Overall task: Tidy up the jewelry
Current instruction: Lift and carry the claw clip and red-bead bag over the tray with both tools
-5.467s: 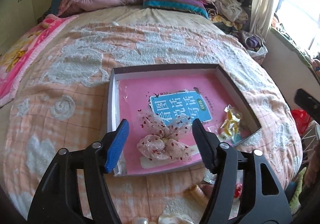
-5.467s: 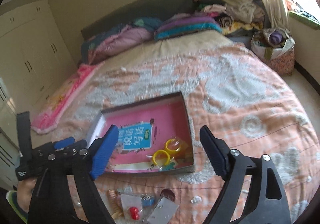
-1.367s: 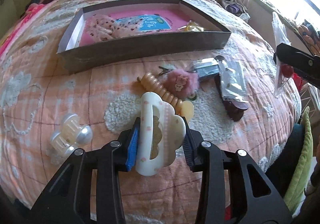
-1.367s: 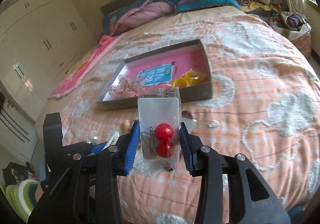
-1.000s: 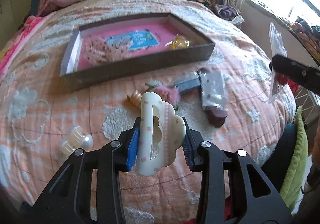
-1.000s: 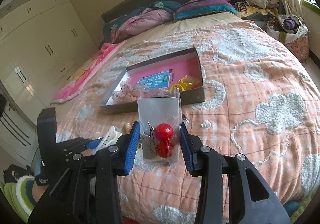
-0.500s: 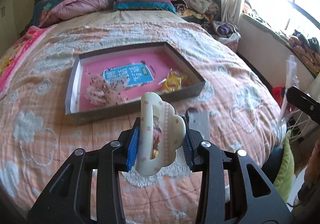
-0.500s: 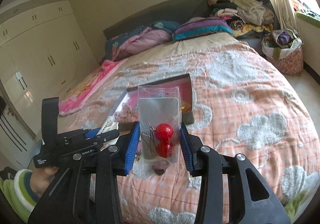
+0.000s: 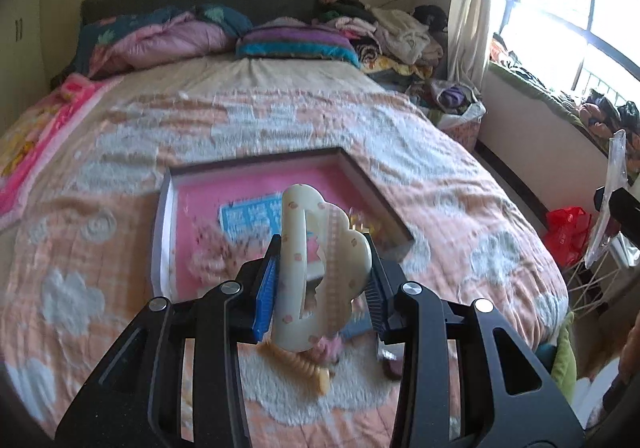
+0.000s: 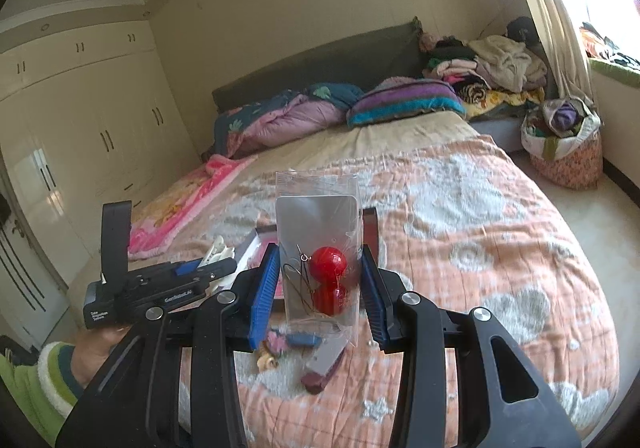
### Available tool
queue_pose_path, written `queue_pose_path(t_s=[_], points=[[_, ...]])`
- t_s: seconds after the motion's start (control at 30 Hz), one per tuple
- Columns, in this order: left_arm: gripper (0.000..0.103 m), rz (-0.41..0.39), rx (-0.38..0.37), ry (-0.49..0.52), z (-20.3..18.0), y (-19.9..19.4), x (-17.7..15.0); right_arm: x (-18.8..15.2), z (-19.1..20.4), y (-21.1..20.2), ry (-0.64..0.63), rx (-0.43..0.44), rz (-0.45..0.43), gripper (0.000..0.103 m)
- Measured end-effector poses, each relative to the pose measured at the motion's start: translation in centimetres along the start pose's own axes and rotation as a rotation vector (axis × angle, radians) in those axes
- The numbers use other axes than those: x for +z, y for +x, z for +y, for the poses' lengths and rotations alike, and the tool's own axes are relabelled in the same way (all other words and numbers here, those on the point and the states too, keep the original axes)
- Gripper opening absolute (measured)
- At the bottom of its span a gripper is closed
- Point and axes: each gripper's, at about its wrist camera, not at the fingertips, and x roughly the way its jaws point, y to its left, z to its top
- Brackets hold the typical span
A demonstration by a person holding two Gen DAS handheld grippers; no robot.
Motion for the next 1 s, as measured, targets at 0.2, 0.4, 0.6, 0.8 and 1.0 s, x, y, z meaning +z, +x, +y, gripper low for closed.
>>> queue_pose_path(t_s=[0.2, 0.4, 0.6, 0.8, 1.0], points=[[0.03, -0.036, 0.018, 0.034, -0.6, 0.4, 1.7, 1.2, 0.0, 0.4, -0.02, -0.013, -0.014, 0.038], [0.03, -0.054, 0.01, 0.052, -0.9, 1.0, 2.8, 2.7, 0.3, 1.7, -0.025, -0.004, -0.011, 0.038], [0.03, -0.031, -0.003, 0.057, -0.4, 2.6, 3.4, 4.5, 1.0, 3.8, -0.042, 0.008, 0.002, 0.038], [0.03, -0.011, -0.002, 0.057, 0.5, 4.0, 3.5, 5.4, 1.4, 7.0, -0.051, 0.021, 0.038, 0.038], [0.03, 0.034, -0.011, 0.032, 1.9, 6.2, 2.8, 5.4, 1.3, 10.6, -0.058, 0.006, 0.093, 0.038]])
